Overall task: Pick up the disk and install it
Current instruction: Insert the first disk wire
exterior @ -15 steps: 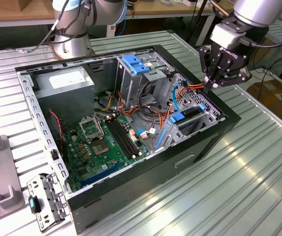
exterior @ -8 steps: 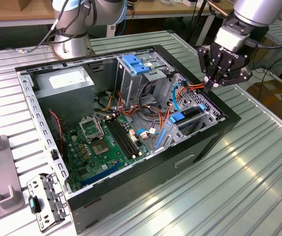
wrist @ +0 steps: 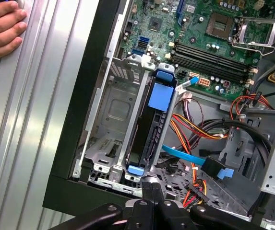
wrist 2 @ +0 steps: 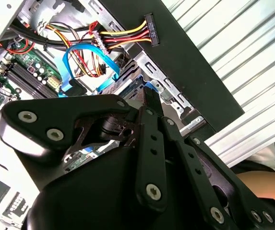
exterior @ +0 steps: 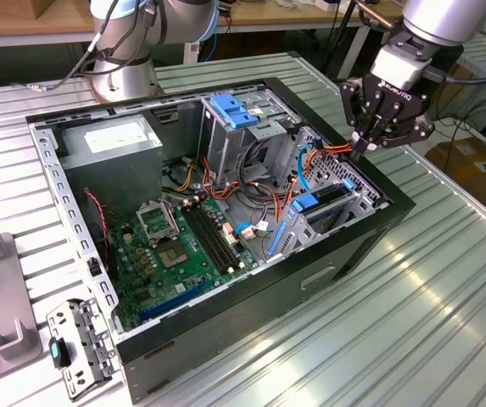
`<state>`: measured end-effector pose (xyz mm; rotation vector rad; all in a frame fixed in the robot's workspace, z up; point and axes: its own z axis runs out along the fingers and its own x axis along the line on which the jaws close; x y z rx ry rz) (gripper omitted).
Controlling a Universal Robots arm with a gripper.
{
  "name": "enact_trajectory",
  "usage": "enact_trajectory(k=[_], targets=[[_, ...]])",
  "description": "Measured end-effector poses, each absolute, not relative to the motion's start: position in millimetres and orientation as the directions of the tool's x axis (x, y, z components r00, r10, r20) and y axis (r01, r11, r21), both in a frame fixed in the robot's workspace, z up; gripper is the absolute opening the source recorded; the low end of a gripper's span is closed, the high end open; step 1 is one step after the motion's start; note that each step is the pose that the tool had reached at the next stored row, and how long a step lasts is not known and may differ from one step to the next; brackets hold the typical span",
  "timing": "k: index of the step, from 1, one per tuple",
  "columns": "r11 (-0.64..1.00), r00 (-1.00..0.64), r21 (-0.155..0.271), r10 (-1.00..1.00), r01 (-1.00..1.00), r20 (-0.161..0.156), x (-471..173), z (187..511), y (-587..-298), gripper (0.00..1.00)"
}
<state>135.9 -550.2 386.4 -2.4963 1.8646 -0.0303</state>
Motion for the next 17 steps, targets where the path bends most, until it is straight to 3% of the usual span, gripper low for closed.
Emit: enact_trajectory(k=[17], targets=[[-0.288,0.288,-0.032,-0.958,-0.957,0.0,135.9,386.4,-550.1,0.11]])
